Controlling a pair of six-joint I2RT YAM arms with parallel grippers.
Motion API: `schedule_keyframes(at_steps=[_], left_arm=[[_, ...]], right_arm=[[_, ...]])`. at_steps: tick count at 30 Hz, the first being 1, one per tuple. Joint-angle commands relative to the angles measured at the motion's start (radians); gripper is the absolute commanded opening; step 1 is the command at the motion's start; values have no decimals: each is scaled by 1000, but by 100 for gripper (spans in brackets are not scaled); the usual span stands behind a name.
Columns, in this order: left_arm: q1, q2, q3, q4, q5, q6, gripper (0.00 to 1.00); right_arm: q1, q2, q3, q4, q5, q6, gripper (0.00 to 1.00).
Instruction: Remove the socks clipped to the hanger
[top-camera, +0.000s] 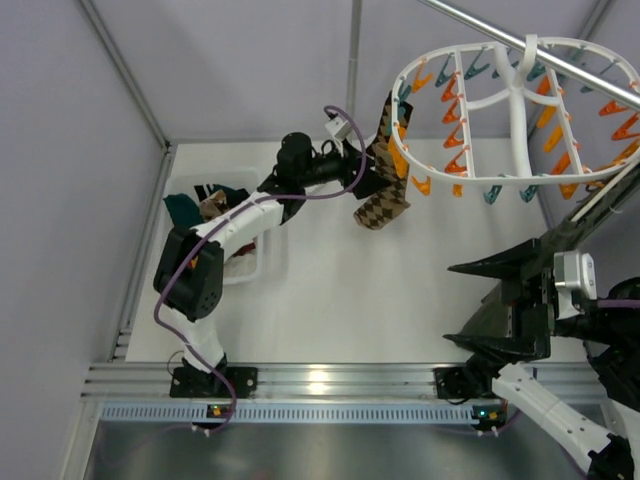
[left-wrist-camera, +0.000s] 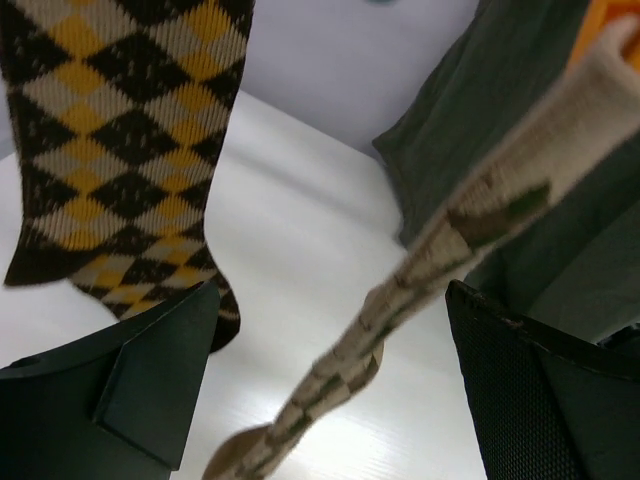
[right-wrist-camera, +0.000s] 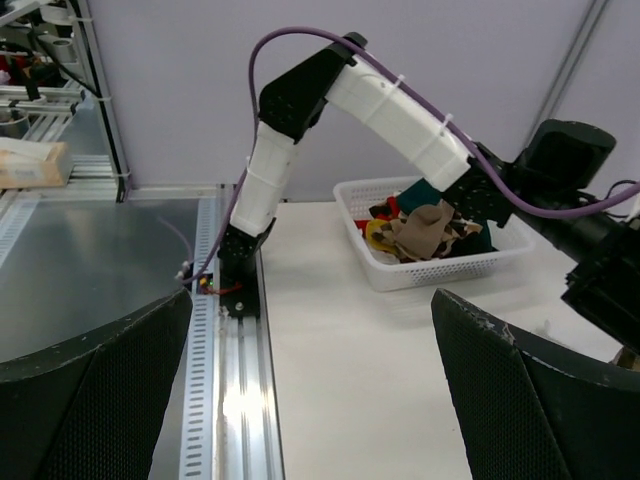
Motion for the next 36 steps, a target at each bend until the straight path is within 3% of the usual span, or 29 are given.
schedule_keyframes(at_steps=[1, 5, 11, 13, 14, 21, 28, 32, 36], left_arm=[[-3, 86, 137, 152, 120, -68, 98], [-33, 146, 191, 163, 165, -84, 95], [-52, 171, 177, 200, 183, -119, 62], [-52, 160, 159, 218, 185, -136, 58], [-53, 156, 154, 231, 186, -142, 46], [-61, 78, 62, 257, 125, -163, 1], [-61, -34, -61, 257, -2, -163, 0], [-59, -105, -137, 254, -125, -159, 0], [-53, -165, -185, 196, -185, -156, 0]], right_arm=[[5, 10, -26, 48, -55, -9, 99], [5, 29, -45, 74, -51, -8, 99], [6, 52, -79, 109, -8, 5, 100], [6, 58, -91, 122, -2, 11, 100], [5, 61, -94, 131, 4, 15, 100], [5, 49, -143, 232, 118, 83, 99], [5, 118, -129, 286, 426, 270, 99], [5, 162, -145, 361, 454, 374, 99], [5, 223, -139, 444, 380, 464, 100]])
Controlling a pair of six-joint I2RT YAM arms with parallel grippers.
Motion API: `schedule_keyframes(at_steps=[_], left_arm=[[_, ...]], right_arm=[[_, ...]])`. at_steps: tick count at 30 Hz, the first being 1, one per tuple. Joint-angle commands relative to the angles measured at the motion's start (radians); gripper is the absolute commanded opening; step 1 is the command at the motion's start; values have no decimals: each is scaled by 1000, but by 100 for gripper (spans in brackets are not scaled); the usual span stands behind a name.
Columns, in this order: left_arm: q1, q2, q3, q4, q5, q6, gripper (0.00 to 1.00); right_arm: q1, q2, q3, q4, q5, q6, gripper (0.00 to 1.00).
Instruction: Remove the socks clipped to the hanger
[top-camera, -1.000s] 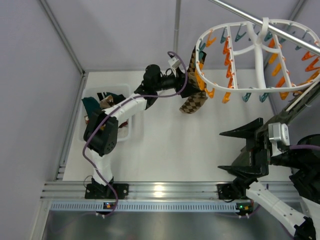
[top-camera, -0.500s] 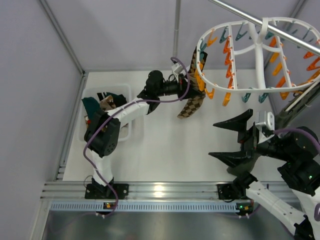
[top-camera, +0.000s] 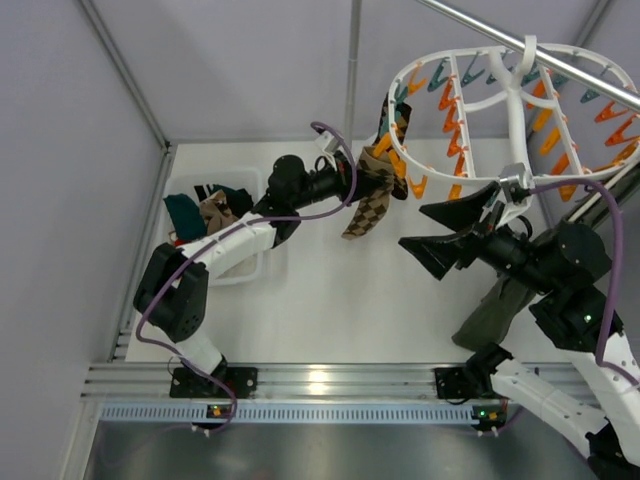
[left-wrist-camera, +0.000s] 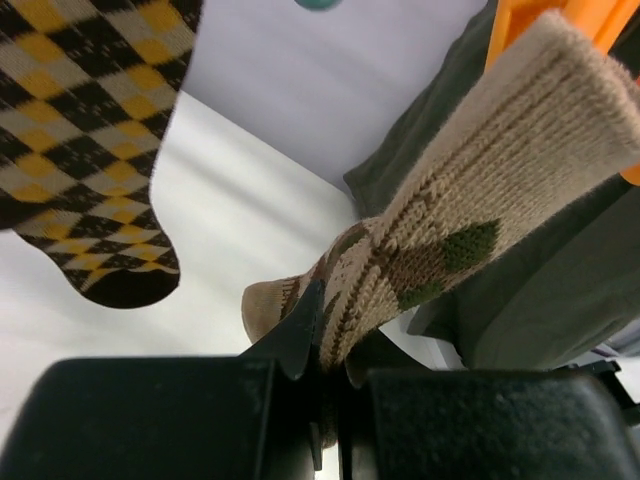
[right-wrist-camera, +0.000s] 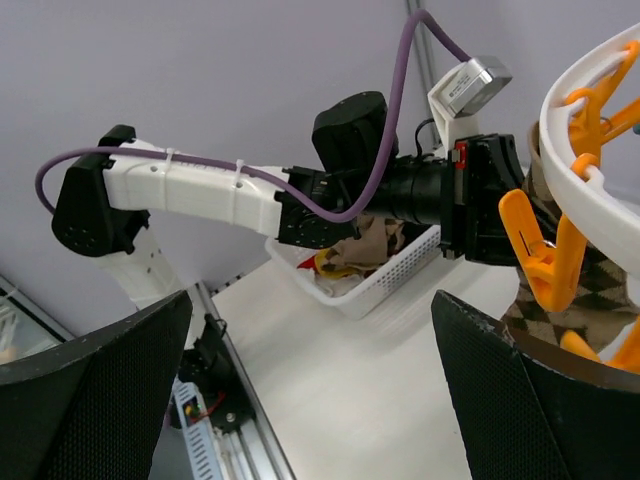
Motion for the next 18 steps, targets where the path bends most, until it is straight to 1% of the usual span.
schedule_keyframes(at_steps=[1, 3, 5, 7, 9, 12, 13, 15, 16, 18], left_arm=[[5, -73, -26, -8, -94, 16, 0], [5, -87, -39, -29, -103, 23, 0], [5, -94, -44, -62, -104, 31, 0], [4, -108, -53, -82, -113, 32, 0], [4, -125, -64, -109, -126, 34, 0], [5, -143, -69, -149, -149, 32, 0], [5, -144, -64, -166, -150, 34, 0], [4, -157, -61, -197, -150, 34, 0], [4, -165, -62, -200, -150, 32, 0], [4, -183, -67, -200, -140, 31, 0]], right_arm=[[5, 58, 20, 157, -57, 129, 99], [6, 123, 34, 237, -109, 198, 99], [11, 190, 53, 275, -146, 229, 95], [24, 233, 98, 273, -128, 237, 91], [32, 281, 132, 267, -94, 241, 89], [50, 319, 158, 273, -24, 246, 82], [64, 327, 170, 241, 30, 234, 79], [87, 338, 182, 218, 110, 206, 78], [112, 336, 181, 213, 184, 201, 78], [136, 321, 163, 218, 260, 203, 78]])
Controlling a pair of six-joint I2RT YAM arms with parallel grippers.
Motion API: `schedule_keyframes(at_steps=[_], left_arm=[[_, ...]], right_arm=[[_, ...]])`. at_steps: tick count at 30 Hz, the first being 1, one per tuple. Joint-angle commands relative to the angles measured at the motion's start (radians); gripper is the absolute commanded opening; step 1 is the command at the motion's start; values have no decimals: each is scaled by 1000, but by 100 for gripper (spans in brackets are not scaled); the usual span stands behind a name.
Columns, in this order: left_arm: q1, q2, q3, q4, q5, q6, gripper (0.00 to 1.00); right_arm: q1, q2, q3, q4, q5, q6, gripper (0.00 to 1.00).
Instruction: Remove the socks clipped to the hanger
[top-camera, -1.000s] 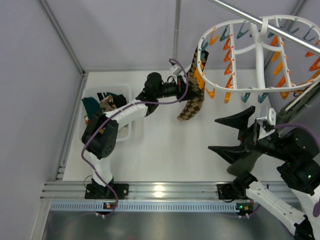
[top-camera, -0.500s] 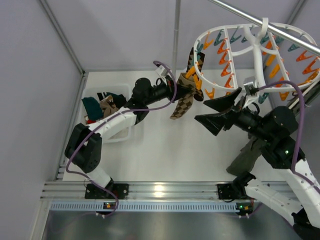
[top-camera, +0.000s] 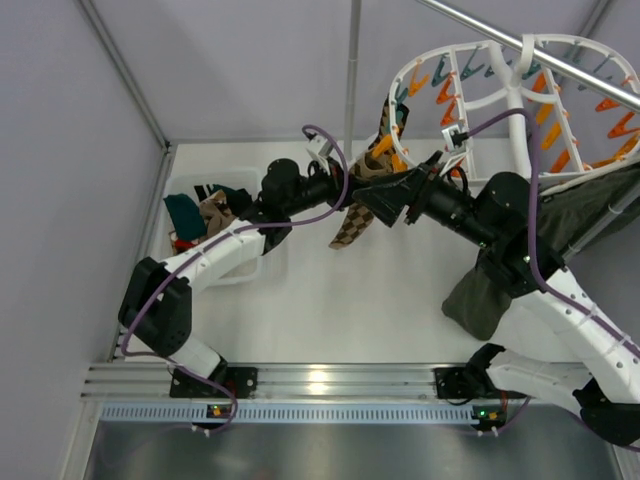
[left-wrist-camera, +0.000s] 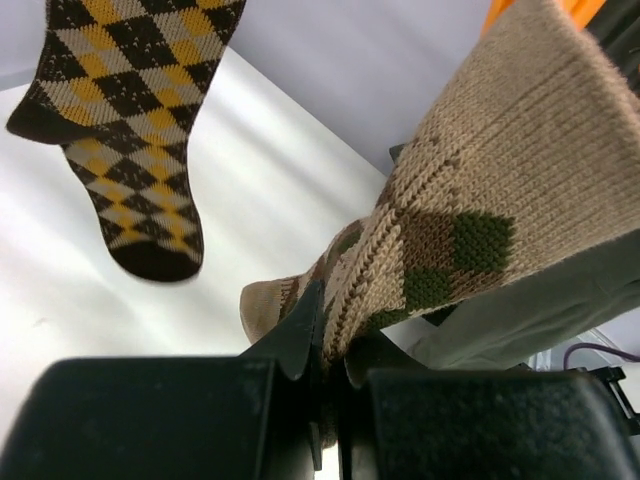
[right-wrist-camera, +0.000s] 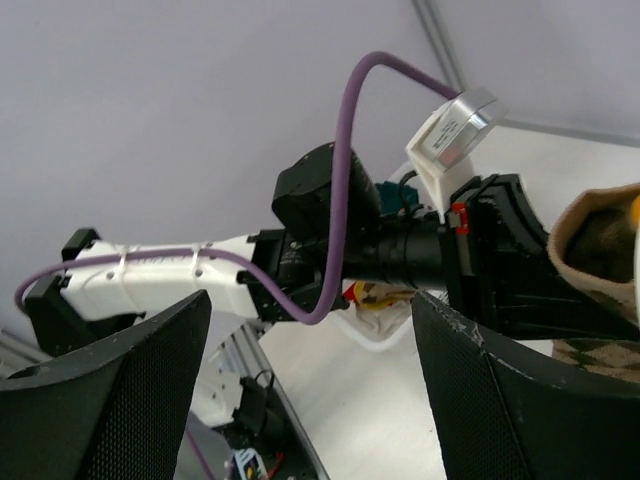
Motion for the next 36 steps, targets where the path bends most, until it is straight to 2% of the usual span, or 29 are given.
schedule_keyframes(at_steps=[1, 4, 11, 18, 25, 31, 36], left_arm=[[5, -70, -3, -24, -4, 5, 0], [5, -78, 9, -26, 26, -13, 0], [-11, -83, 44, -24, 111, -66, 0], [-11, -120, 41, -76, 126, -87, 0], [-11, -112, 70, -155, 184, -63, 0], [-9, -135, 72, -198, 244, -38, 0], [-9, -149, 70, -199, 322, -30, 0]], right_arm=[[54, -35, 32, 36, 250, -10, 78], [103, -55, 21, 44, 404, -2, 78], [191, 70, 152, -85, 602, 5, 79], [284, 146, 159, -64, 849, 45, 78], [350, 153, 86, 10, 1133, 70, 79], [350, 124, 35, 51, 1219, 74, 80], [327, 106, 4, 81, 1159, 68, 81]])
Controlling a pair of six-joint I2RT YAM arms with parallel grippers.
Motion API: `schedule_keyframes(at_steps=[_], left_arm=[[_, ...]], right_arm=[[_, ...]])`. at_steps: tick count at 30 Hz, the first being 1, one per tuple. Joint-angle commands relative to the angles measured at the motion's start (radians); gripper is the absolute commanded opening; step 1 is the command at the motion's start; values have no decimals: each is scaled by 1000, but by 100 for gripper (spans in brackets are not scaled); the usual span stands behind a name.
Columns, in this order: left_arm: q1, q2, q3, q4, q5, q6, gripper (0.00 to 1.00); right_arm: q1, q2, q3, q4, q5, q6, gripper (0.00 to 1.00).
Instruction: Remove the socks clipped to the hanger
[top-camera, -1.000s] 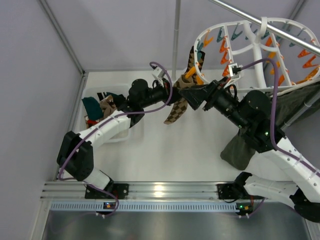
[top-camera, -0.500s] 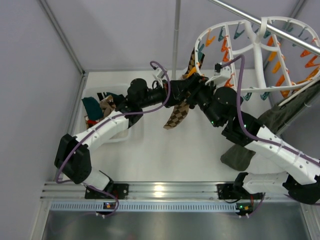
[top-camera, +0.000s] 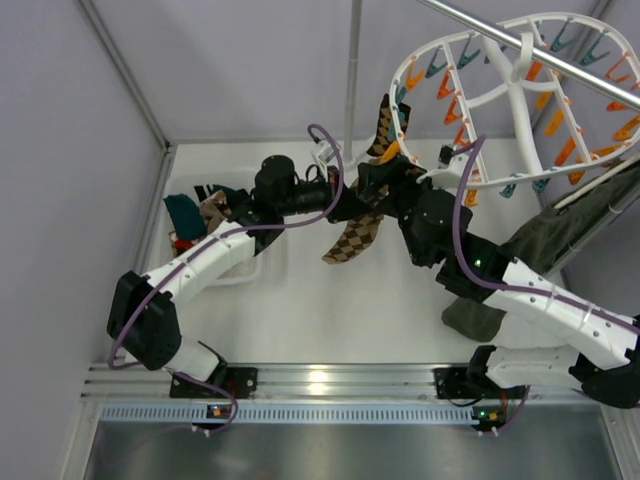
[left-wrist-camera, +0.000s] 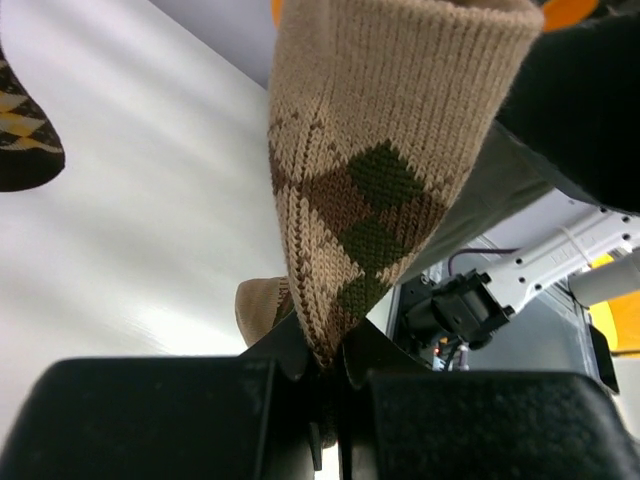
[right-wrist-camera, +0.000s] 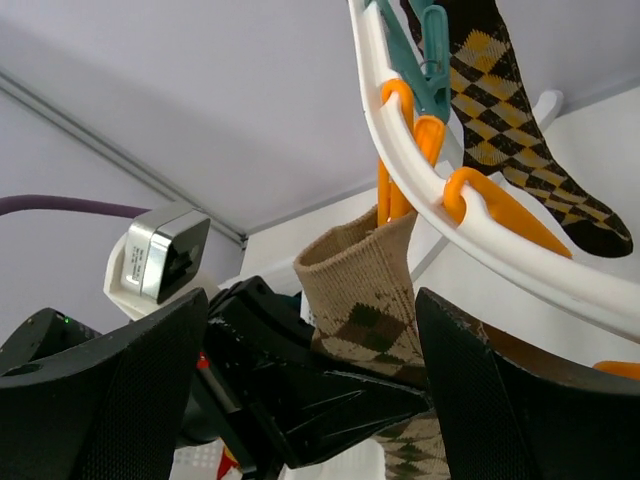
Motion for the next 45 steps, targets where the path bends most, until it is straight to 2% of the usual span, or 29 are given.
schedule_keyframes(at_steps=[1, 9, 19, 26, 30, 32, 34, 37, 41, 45], left_arm=[[-2, -67, 36, 4, 99, 21, 0], [-2, -82, 33, -2, 177, 33, 0], [-5, -112, 29, -1, 222, 52, 0], [-12, -130, 19, -1, 234, 58, 0], [-29, -142, 2, -2, 191, 79, 0], [-29, -151, -18, -4, 124, 108, 0], [-32, -161, -29, -39, 19, 167, 0], [-54, -150, -14, -91, -66, 251, 0], [-110, -127, -4, -98, -223, 337, 0], [-138, -77, 28, -95, -263, 351, 0]], right_arm=[[-29, -40, -6, 62, -7, 6, 81], [-117, -67, -65, 128, -136, 72, 81], [-158, -17, -76, 163, -198, 215, 82], [-169, 34, -79, 160, -187, 293, 82], [-170, 28, -139, 241, -181, 325, 82], [-170, 26, -137, 235, -185, 304, 83], [-169, 34, -101, 193, -189, 260, 84], [-170, 54, -26, 137, -199, 179, 86], [-172, 57, 24, 45, -205, 128, 91], [-175, 8, 10, 2, -291, 103, 100]])
